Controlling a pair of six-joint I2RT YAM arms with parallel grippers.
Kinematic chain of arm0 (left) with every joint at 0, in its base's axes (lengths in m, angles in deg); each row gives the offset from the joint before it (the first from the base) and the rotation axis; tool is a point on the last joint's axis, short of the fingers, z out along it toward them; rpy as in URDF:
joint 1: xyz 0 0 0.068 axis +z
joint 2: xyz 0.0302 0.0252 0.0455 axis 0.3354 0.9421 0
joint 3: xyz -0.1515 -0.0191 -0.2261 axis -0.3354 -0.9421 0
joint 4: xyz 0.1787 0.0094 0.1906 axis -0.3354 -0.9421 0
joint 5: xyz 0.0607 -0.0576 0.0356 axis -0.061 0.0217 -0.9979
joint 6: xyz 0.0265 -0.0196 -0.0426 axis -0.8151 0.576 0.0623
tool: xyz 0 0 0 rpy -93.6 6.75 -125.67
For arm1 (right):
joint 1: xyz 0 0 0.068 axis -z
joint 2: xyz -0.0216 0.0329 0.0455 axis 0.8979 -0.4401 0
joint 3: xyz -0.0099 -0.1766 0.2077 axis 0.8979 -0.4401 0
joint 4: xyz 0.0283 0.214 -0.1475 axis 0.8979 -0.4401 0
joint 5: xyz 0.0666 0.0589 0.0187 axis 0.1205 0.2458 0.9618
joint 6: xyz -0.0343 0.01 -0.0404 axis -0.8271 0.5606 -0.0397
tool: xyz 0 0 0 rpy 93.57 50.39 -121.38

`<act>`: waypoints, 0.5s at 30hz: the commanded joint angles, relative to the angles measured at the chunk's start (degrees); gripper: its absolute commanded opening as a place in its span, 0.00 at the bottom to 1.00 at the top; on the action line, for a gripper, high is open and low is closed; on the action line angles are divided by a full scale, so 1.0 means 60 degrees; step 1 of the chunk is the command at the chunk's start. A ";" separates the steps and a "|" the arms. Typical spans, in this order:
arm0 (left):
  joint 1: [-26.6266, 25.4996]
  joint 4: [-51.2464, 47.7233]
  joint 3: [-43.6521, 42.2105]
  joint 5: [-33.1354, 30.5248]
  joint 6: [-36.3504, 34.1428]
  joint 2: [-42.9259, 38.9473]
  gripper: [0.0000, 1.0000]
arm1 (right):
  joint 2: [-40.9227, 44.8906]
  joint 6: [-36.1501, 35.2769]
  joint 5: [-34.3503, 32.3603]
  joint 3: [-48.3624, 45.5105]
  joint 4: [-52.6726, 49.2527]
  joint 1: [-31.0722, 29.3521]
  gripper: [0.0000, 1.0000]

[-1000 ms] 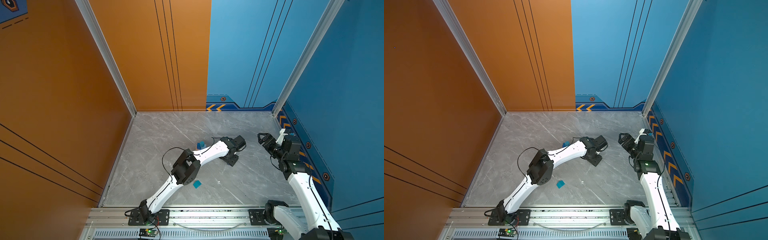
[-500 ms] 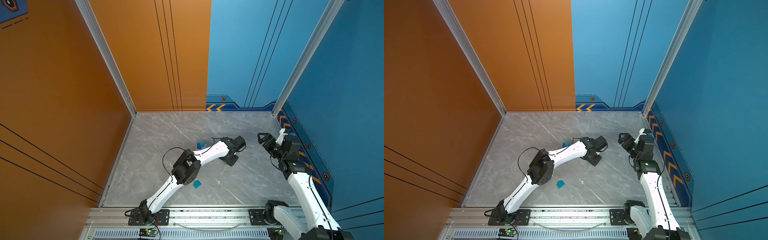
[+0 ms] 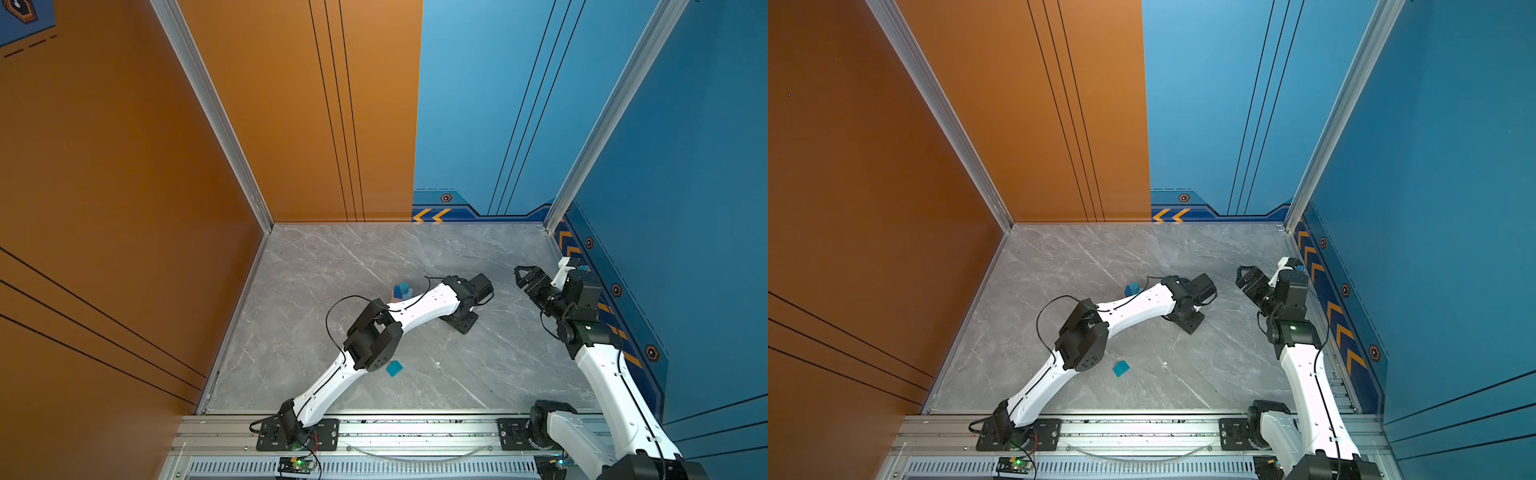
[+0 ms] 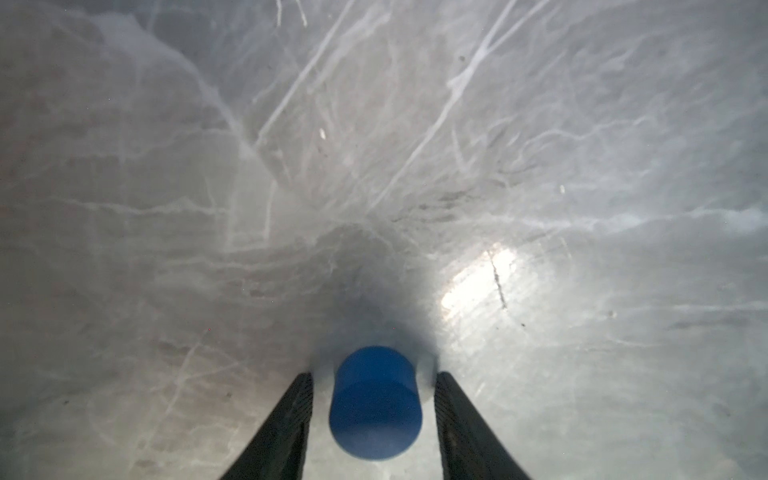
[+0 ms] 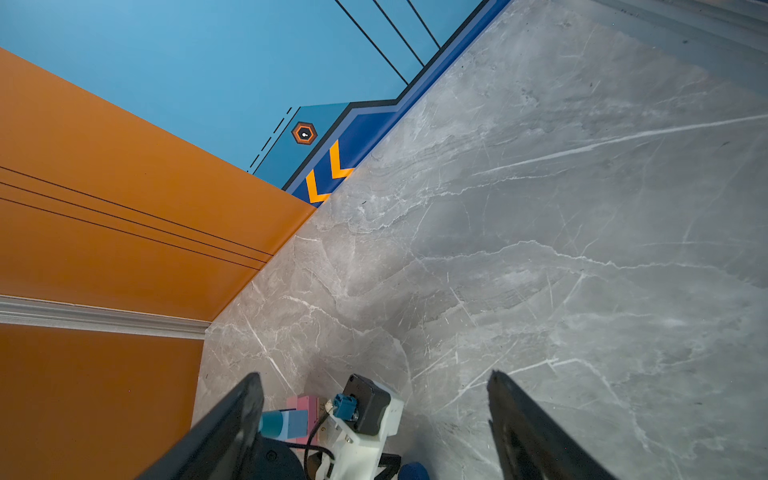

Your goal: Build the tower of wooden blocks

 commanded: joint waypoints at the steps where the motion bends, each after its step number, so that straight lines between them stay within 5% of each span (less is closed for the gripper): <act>1: -0.0098 -0.0328 0.0208 -0.0154 -0.0021 -0.0045 0.48 | -0.0045 0.0108 0.0178 -0.0068 0.0226 0.0057 0.85; 15: -0.0116 -0.0349 0.0149 -0.0257 0.0009 -0.0118 0.41 | -0.0031 0.0114 0.0180 -0.0068 0.0213 0.0051 0.85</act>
